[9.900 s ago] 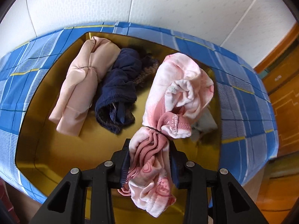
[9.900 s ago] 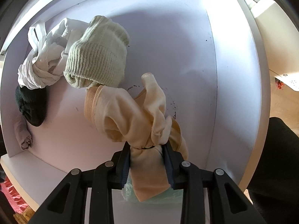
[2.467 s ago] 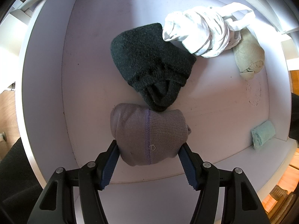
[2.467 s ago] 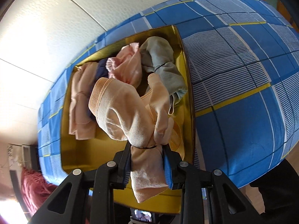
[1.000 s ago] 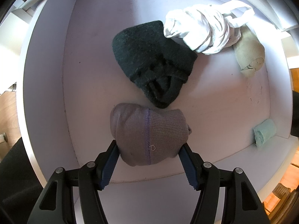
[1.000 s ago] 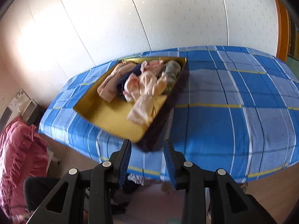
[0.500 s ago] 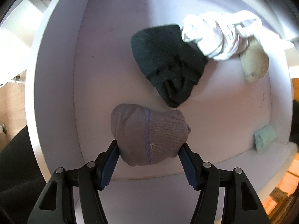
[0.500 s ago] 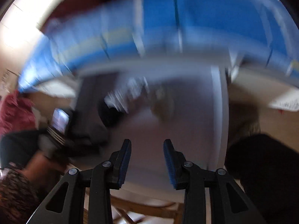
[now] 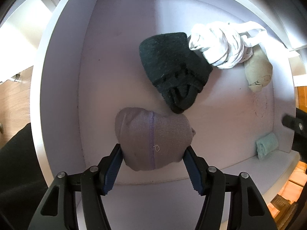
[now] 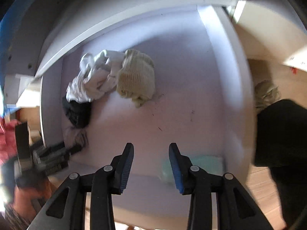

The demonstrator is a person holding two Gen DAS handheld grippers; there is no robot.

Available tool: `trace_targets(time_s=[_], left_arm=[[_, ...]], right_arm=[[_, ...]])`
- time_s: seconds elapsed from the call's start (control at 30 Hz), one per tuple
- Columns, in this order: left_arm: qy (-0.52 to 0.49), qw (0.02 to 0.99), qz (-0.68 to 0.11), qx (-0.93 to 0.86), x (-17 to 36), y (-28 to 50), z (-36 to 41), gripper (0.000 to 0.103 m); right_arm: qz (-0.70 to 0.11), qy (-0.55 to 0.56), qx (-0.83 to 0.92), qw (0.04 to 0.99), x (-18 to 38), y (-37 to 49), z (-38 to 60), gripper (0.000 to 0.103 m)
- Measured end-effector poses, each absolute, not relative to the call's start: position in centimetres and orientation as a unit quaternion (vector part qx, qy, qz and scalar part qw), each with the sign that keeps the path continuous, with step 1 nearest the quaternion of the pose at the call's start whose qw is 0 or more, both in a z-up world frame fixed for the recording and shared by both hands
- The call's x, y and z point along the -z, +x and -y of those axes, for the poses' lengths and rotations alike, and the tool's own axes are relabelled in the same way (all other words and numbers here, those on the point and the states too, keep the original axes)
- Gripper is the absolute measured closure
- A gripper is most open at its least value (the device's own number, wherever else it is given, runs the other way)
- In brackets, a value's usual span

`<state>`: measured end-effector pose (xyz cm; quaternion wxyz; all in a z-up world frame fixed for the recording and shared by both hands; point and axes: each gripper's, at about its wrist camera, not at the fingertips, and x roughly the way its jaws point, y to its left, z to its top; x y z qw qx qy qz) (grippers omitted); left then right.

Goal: Organize soft objects

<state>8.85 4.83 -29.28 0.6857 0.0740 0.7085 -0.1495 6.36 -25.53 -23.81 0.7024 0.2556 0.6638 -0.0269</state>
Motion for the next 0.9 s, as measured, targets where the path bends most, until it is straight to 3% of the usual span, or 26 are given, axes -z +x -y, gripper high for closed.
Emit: trace_targets(time_s=[0.33, 0.57, 0.9], left_arm=[[0.083, 0.680, -0.714, 0.144, 29.9, 8.4, -5.2, 0.039], [0.088, 0.678, -0.714, 0.152, 30.0, 7.9, -5.1, 0.039], [0.097, 0.676, -0.715, 0.153, 30.7, 8.2, -4.0, 0.039]], right_arm=[[-0.596, 0.369, 0.050, 0.711, 25.9, 9.4, 27.8, 0.061], [-0.582, 0.396, 0.039, 0.710, 27.0, 11.4, 27.8, 0.050], [-0.550, 0.428, 0.032, 0.717, 27.7, 12.3, 28.6, 0.049]])
